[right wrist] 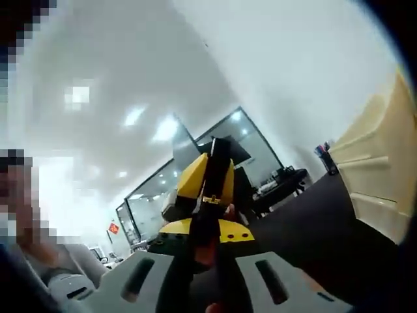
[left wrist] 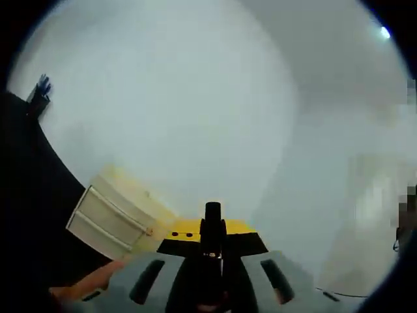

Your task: Open the drawer, pick up the cosmetic bottles from the table one by one, place them into the drawer, release the gripper, close the drawer, and move the gripper away

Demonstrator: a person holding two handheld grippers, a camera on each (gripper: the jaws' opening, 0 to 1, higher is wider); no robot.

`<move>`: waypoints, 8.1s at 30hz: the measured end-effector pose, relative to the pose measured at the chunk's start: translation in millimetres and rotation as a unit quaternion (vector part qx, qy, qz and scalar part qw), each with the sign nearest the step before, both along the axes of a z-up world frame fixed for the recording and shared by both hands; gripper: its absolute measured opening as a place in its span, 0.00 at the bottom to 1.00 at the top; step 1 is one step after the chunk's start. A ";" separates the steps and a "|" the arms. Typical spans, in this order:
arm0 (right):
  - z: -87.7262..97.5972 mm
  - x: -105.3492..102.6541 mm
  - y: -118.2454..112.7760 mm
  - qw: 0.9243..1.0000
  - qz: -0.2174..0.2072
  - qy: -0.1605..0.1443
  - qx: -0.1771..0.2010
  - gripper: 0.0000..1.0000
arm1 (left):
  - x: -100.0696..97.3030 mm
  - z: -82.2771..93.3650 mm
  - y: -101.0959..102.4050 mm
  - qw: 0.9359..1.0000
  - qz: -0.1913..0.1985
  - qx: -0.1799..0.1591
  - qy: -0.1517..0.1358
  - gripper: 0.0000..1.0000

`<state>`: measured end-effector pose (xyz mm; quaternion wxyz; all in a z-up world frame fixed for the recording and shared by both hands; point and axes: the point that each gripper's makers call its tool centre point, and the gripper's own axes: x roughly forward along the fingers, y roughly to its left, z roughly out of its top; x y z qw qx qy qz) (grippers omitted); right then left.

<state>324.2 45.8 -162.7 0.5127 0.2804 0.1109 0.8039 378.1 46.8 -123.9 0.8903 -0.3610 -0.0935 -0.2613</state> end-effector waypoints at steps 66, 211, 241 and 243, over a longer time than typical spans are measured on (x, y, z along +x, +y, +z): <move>-18.0 -10.3 4.0 0.998 0.017 -0.030 -0.044 0.08 | -27.5 -29.6 -10.5 0.944 -0.154 0.242 0.162 0.12; -41.4 116.2 -130.3 0.765 -0.266 -0.429 -0.401 0.71 | 214.2 -57.0 36.5 0.694 0.005 0.487 0.531 0.07; -54.8 114.4 -125.2 0.760 -0.243 -0.436 -0.416 0.69 | 220.7 -79.8 41.9 0.692 0.020 0.478 0.541 0.07; -55.8 115.2 -125.0 0.759 -0.243 -0.436 -0.418 0.69 | 224.5 -79.9 44.3 0.692 0.019 0.478 0.541 0.07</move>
